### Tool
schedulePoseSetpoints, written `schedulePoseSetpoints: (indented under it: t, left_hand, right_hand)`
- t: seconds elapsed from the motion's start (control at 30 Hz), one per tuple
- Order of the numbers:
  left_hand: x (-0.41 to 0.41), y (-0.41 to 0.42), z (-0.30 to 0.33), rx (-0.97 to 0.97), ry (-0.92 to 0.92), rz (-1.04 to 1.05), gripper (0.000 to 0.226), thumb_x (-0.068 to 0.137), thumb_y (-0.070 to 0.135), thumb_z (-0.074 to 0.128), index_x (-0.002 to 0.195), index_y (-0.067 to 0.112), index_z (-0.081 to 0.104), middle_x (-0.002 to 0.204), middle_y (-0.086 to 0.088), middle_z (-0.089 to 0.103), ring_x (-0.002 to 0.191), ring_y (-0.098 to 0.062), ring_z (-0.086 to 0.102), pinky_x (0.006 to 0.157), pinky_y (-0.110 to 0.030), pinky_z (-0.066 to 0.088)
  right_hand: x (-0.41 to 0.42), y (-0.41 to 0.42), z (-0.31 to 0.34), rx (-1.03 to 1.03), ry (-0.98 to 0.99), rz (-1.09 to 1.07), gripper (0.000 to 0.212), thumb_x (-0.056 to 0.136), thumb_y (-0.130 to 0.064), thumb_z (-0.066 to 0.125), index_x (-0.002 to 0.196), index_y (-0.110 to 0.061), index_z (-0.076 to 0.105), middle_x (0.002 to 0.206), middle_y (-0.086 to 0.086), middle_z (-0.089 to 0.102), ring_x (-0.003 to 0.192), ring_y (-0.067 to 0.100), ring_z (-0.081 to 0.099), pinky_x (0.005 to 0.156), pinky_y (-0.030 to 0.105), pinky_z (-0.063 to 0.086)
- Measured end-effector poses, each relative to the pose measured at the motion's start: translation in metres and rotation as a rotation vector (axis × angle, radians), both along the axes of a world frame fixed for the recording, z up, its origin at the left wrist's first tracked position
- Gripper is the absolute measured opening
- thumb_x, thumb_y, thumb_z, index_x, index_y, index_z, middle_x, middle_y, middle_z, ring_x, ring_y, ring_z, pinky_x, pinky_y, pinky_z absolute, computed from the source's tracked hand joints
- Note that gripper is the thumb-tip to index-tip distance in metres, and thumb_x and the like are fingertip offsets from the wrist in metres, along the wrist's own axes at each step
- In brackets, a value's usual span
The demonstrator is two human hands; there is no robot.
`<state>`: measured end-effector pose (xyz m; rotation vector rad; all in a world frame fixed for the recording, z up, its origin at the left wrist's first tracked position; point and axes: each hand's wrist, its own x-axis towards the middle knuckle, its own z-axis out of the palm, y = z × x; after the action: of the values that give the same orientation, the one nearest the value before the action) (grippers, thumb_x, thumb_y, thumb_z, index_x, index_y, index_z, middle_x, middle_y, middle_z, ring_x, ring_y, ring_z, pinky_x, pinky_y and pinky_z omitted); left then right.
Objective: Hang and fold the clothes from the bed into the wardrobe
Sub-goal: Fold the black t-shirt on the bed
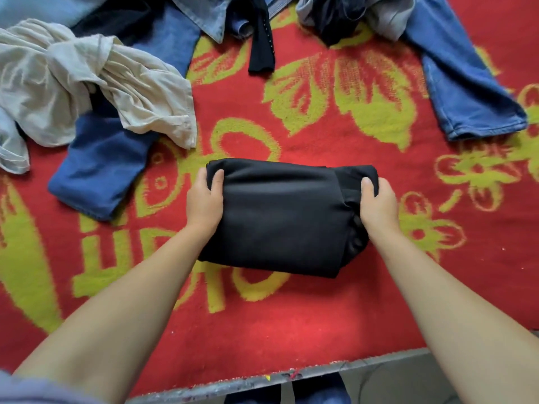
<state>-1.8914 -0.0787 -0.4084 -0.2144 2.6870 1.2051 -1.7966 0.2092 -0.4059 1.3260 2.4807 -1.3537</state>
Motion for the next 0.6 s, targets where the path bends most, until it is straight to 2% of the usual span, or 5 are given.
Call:
schedulePoseSetpoints:
  t: [0.13, 0.23, 0.37, 0.47, 0.6]
  left_hand:
    - [0.005, -0.002, -0.01, -0.228, -0.204, -0.025, 0.052, 0.097, 0.042, 0.045, 0.14, 0.014, 0.035, 0.134, -0.011, 0.047, 0.128, -0.032, 0.041, 0.1, -0.042, 0.033]
    - [0.036, -0.013, 0.001, -0.491, 0.172, -0.358, 0.071, 0.093, 0.045, 0.045, 0.149, 0.009, 0.022, 0.152, -0.017, 0.026, 0.144, -0.03, 0.02, 0.115, -0.053, 0.011]
    - [0.102, -0.023, -0.001, -0.64, 0.34, -1.073, 0.097, 0.072, 0.052, 0.067, 0.151, 0.019, 0.021, 0.156, -0.02, 0.019, 0.146, -0.033, 0.016, 0.109, -0.067, 0.02]
    - [0.107, -0.012, -0.014, -0.779, 0.217, -1.033, 0.106, 0.059, 0.027, 0.082, 0.149, 0.024, 0.027, 0.154, -0.022, 0.024, 0.143, -0.037, 0.023, 0.104, -0.068, 0.025]
    - [0.094, 0.003, -0.025, -0.844, 0.157, -0.985, 0.098, 0.078, 0.015, 0.066, 0.153, 0.027, 0.004, 0.157, -0.024, 0.011, 0.145, -0.041, 0.011, 0.108, -0.067, 0.015]
  right_hand:
    - [0.008, -0.004, -0.001, -0.019, -0.126, 0.12, 0.036, 0.1, -0.021, 0.043, 0.131, -0.003, 0.044, 0.124, 0.014, 0.054, 0.119, 0.031, 0.048, 0.092, 0.031, 0.035]
    - [0.031, -0.025, 0.019, 0.348, 0.053, 0.383, 0.059, 0.092, -0.024, 0.049, 0.144, -0.001, 0.034, 0.148, 0.02, 0.036, 0.139, 0.036, 0.03, 0.115, 0.046, 0.019]
    - [0.081, -0.086, 0.025, 0.583, -0.127, 1.081, 0.102, 0.073, -0.053, 0.067, 0.153, -0.029, 0.009, 0.16, 0.014, 0.003, 0.147, 0.039, 0.001, 0.108, 0.069, 0.012]
    - [0.088, -0.099, -0.001, 0.603, -0.368, 1.191, 0.116, 0.077, -0.048, 0.068, 0.14, -0.038, -0.029, 0.152, 0.01, -0.033, 0.142, 0.04, -0.023, 0.104, 0.073, 0.001]
    - [0.065, -0.098, -0.015, 0.651, -0.42, 1.117, 0.11, 0.086, -0.033, 0.062, 0.138, -0.036, -0.034, 0.159, 0.009, -0.02, 0.144, 0.041, -0.013, 0.106, 0.07, 0.007]
